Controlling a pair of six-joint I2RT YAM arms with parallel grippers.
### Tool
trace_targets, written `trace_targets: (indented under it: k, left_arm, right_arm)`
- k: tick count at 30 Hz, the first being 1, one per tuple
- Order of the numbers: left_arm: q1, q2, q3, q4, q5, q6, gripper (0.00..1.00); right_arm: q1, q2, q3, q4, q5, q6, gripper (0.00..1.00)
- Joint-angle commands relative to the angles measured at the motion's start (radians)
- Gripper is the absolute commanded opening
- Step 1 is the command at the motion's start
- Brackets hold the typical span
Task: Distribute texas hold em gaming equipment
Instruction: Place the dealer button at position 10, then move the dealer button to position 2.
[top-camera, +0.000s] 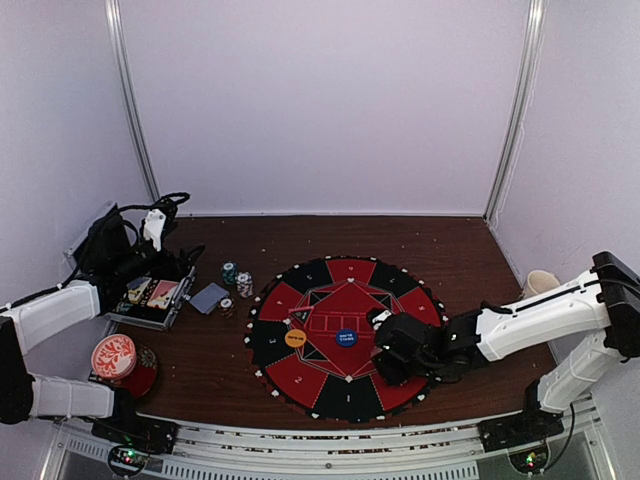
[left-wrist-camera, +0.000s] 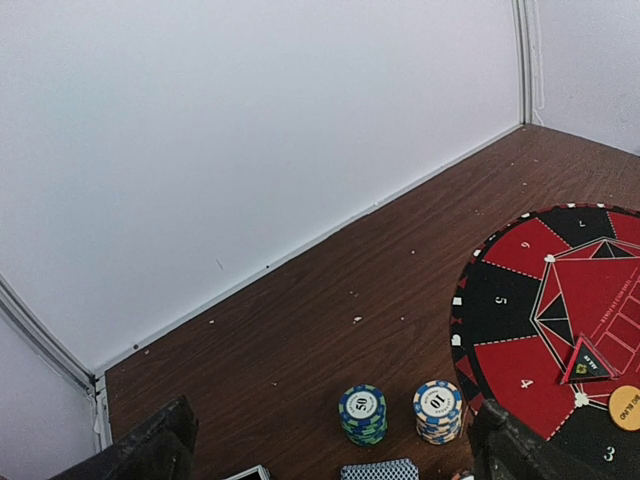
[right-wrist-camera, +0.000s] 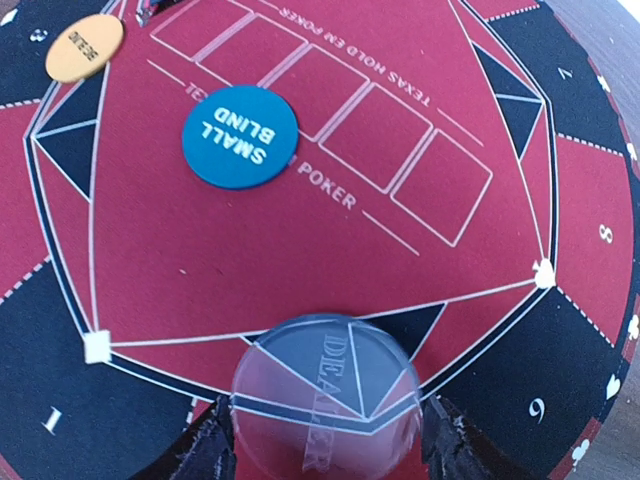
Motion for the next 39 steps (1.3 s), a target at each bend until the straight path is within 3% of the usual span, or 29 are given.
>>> trace_targets:
  k: [1,9,18,26,33,39]
  left_arm:
    - [0.007,0.005,-0.004,0.043,0.007,-0.004,0.98]
    - [0.006,0.008,-0.005,0.045,0.008,-0.005,0.98]
    - [0.007,0.002,-0.005,0.043,0.005,-0.003,0.98]
    - [0.007,0.004,-0.003,0.042,0.008,-0.003,0.98]
    - [0.007,0.004,-0.005,0.042,0.005,-0.002,0.98]
    - [0.007,0.007,-0.004,0.043,0.005,-0.002,0.98]
  right_arm:
    - [-0.029,-0.019,-0.028,0.009,0.033,0.016,0.64]
    - [-0.056,-0.016,-0.049,0.028,-0.003,0.001,0.65]
    - [-0.055,-0.015,-0.037,0.047,-0.065,-0.001,0.81]
    - [-0.056,0.032,-0.056,0.075,-0.097,0.011,0.86]
    - [-0.078,0.065,-0.077,0.108,-0.122,0.024,0.8]
    - [-0.086,0.068,-0.073,0.129,-0.165,0.017,0.63]
